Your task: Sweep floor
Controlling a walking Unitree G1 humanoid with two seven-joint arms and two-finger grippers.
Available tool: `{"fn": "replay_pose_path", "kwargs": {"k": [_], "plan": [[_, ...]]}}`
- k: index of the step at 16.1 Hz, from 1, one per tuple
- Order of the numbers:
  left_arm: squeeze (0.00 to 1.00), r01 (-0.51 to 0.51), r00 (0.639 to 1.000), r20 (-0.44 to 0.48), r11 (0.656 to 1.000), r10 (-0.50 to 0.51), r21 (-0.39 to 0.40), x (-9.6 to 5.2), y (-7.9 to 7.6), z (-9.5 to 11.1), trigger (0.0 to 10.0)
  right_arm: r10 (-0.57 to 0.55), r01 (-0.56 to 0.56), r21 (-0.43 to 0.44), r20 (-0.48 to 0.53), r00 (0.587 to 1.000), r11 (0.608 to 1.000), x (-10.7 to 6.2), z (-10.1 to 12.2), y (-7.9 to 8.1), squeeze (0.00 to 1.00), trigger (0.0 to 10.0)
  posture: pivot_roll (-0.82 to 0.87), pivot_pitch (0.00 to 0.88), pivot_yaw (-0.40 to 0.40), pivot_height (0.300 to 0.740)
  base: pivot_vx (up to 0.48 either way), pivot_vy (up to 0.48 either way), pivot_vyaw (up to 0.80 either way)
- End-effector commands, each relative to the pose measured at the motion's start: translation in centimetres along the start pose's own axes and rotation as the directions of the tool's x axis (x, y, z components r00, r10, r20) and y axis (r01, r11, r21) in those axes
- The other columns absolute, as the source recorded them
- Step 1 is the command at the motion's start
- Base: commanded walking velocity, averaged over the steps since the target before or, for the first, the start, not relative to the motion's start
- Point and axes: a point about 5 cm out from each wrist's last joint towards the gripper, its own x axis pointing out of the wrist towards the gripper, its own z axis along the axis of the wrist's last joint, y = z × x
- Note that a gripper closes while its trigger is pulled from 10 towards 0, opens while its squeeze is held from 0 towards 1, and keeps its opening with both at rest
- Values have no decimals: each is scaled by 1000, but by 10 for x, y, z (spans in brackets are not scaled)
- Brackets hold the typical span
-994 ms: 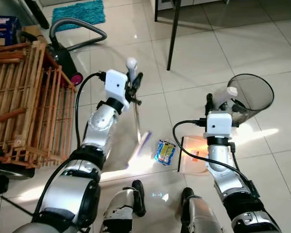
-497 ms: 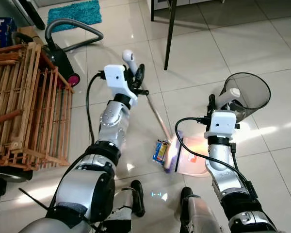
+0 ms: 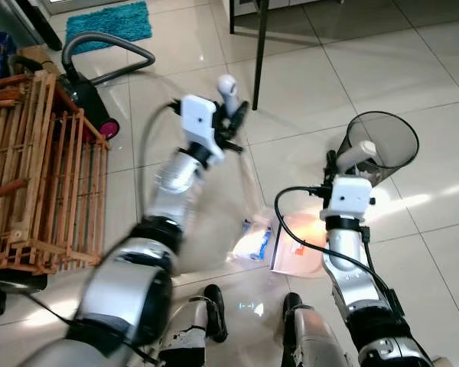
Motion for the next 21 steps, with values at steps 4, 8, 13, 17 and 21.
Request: {"fn": "replay_pose_path", "kwargs": {"k": [4, 8, 13, 17, 21], "plan": [[0, 67, 997, 25, 982, -73, 179, 0, 16, 18, 10000, 23, -20, 39, -84, 996, 999, -19, -9, 7, 0, 10000, 96, 338, 118, 740, 0, 0, 0], [0, 122, 991, -89, 949, -100, 292, -16, 10, -6, 10000, 21, -17, 39, -92, 996, 999, -31, -7, 6, 0, 10000, 69, 378, 128, 740, 0, 0, 0], [0, 164, 981, -142, 953, -131, 255, -20, -10, -25, 10000, -13, 14, 15, -95, 995, 1000, -41, -2, -4, 0, 10000, 28, 404, 149, 740, 0, 0, 0], [0, 166, 982, -128, 956, -138, 241, -14, -28, -28, 10000, -14, 14, 4, -91, 996, 1000, -46, 5, -2, 0, 10000, -19, 407, 156, 740, 0, 0, 0], [0, 101, 987, -139, 989, -86, 108, -8, -45, -36, 10000, 5, -6, -11, -113, 994, 1000, -54, 8, -2, 0, 10000, -58, 377, 155, 740, 0, 0, 0]]}}
